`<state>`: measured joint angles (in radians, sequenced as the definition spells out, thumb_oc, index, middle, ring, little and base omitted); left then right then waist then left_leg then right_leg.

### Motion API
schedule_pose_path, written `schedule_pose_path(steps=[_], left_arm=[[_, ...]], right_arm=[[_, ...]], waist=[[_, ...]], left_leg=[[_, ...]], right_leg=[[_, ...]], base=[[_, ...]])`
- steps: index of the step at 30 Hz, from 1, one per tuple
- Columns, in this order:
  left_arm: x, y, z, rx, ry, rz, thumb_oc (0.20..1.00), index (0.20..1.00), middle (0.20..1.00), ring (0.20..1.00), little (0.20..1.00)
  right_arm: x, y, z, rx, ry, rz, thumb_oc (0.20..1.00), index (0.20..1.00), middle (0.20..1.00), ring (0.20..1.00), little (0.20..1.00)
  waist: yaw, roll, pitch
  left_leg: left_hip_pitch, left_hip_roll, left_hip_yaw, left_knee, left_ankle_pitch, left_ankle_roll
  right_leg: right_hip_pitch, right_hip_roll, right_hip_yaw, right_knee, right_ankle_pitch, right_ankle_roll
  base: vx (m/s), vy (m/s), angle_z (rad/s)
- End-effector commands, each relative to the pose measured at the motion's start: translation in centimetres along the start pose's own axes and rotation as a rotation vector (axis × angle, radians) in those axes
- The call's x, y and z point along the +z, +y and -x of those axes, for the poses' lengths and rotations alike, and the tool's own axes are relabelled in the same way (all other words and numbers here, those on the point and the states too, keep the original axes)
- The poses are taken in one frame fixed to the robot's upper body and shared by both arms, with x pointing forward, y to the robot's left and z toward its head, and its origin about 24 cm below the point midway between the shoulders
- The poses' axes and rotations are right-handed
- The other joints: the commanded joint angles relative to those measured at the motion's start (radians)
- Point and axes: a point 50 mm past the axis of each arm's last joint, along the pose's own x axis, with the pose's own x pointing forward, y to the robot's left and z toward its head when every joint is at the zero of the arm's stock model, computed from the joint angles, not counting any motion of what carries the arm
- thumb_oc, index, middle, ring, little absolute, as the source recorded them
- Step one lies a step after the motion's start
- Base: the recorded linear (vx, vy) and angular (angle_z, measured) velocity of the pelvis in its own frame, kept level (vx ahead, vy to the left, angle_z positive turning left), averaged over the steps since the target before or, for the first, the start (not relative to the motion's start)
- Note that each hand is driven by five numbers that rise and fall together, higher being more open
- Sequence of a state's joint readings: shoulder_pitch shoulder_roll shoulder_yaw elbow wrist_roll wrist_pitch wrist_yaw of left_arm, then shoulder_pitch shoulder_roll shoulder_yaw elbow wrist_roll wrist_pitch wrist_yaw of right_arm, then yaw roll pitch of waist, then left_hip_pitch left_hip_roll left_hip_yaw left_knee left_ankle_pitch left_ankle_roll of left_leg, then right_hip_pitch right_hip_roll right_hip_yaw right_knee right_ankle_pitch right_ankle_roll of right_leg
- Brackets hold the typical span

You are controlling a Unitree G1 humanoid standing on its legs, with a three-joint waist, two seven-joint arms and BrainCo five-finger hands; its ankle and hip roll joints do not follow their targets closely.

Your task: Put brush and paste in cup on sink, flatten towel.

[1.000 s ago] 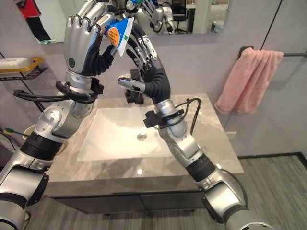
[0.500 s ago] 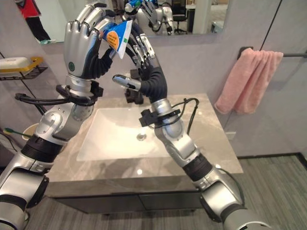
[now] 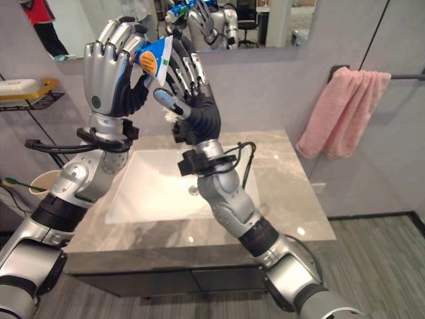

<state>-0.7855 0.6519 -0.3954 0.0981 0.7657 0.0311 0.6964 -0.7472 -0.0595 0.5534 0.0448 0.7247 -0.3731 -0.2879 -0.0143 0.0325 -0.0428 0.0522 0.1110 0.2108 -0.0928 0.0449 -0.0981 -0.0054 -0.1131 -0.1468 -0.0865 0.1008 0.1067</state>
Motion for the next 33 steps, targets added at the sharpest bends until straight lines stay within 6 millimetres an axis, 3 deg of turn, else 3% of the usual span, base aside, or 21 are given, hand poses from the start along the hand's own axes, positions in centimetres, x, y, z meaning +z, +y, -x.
schedule_pose_path(steps=[1,9,17,33], left_arm=[[-0.7,2.4,-3.3,0.156,-0.043,-0.093,0.2,0.2,0.2,0.2,0.2],[0.4,1.9,-3.5,0.165,-0.061,-0.063,0.2,0.2,0.2,0.2,0.2],[0.6,1.7,-3.5,0.153,-0.074,-0.069,0.2,0.2,0.2,0.2,0.2],[1.7,0.8,-2.8,0.15,-0.082,-0.018,0.2,0.2,0.2,0.2,0.2]], right_arm=[[3.2,3.5,-2.6,0.093,-0.182,-0.064,1.0,1.0,1.0,1.0,1.0],[3.5,4.4,-2.6,0.087,-0.231,0.032,1.0,1.0,1.0,1.0,1.0],[3.7,4.7,-2.7,0.082,-0.291,0.333,1.0,1.0,1.0,1.0,1.0],[3.3,6.1,-2.8,0.078,-0.312,0.35,1.0,1.0,1.0,1.0,1.0]], waist=[[0.01,-0.052,0.009],[0.013,-0.044,0.011],[0.008,-0.034,0.019],[0.007,-0.027,0.022]], left_leg=[[0.068,-0.054,0.018,0.006,-0.088,0.041],[0.069,-0.06,0.009,0.006,-0.09,0.046],[0.068,-0.067,0.003,0.006,-0.09,0.05],[0.069,-0.076,-0.006,0.006,-0.093,0.056]], right_leg=[[0.055,-0.029,0.049,0.0,-0.071,0.034],[0.058,-0.035,0.045,0.001,-0.072,0.036],[0.062,-0.041,0.044,0.001,-0.071,0.039],[0.066,-0.051,0.043,0.002,-0.072,0.042]], base=[[0.0,0.0,0.0],[0.0,0.0,0.0],[0.0,0.0,0.0],[0.0,0.0,0.0]])
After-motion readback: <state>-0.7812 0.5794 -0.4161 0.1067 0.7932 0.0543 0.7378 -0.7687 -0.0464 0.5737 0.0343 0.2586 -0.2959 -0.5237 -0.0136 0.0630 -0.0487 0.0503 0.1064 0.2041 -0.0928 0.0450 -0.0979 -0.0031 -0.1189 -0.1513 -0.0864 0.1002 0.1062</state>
